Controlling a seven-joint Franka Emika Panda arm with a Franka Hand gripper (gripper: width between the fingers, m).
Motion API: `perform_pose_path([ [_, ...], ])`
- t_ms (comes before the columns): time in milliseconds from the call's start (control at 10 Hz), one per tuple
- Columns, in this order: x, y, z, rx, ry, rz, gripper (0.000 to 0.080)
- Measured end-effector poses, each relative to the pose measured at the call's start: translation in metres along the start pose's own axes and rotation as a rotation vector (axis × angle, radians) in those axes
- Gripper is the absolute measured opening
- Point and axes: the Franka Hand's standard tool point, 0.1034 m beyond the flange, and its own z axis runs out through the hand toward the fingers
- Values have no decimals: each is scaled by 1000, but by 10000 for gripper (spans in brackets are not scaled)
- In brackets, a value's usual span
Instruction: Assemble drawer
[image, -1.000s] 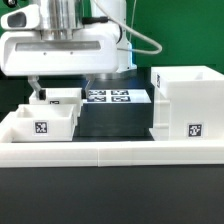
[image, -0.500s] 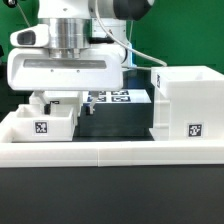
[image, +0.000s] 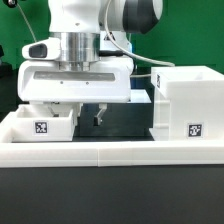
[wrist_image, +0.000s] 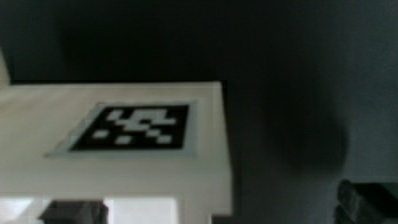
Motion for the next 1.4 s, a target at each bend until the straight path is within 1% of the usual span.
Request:
perform_pose_path([
  [300,1,1,1,-8,14,0,649],
  [400,3,4,0,-16,27,1,541],
  [500,3,4,0,-17,28,1,404],
  [600,3,4,0,-17,28,1,404],
  [700,3,4,0,-17,28,1,169],
  [800,3,4,0,-17,28,1,169],
  [900,3,3,0,-16,28,0,56],
  [1000,3,3,0,-16,28,1,39],
  [1400,3,3,0,-16,28,1,39],
])
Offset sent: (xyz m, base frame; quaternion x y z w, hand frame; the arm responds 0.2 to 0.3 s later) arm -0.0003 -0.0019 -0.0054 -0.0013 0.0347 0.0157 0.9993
